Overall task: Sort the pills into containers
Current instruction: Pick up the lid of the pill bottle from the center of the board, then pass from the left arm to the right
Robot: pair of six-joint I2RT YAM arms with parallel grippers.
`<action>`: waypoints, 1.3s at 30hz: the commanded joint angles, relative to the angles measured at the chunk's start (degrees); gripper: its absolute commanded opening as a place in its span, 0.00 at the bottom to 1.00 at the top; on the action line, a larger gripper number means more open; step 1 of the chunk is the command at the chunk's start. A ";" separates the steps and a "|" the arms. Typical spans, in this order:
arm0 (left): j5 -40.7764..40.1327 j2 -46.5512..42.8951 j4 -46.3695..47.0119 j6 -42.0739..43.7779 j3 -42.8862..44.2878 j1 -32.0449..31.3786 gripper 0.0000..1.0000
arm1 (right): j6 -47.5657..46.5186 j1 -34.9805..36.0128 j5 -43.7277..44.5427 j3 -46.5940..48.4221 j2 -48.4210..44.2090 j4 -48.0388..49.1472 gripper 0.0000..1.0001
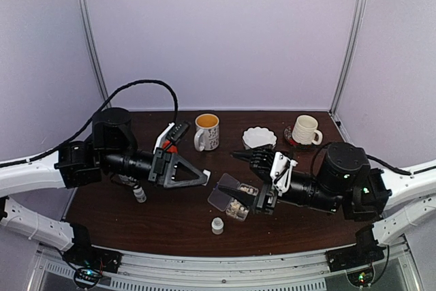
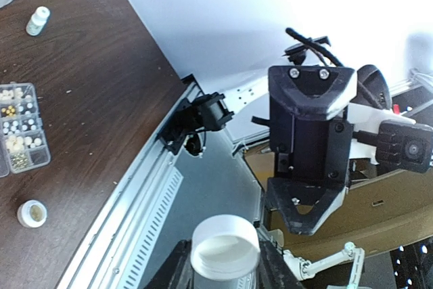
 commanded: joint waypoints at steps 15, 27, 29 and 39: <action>6.67 -1.92 21.09 -10.38 -4.63 0.18 0.34 | -5.46 1.66 -0.15 6.99 6.97 3.29 0.58; 6.67 -3.12 23.26 -11.40 -6.41 0.15 0.34 | -6.06 2.03 2.43 7.93 9.51 4.85 0.36; 6.68 -3.26 23.32 -11.40 -6.55 0.22 0.34 | -6.08 2.06 2.50 7.85 9.51 5.07 0.32; 6.97 -3.11 24.64 -11.66 -7.71 0.16 0.42 | -5.86 2.13 2.62 7.53 9.29 5.16 0.25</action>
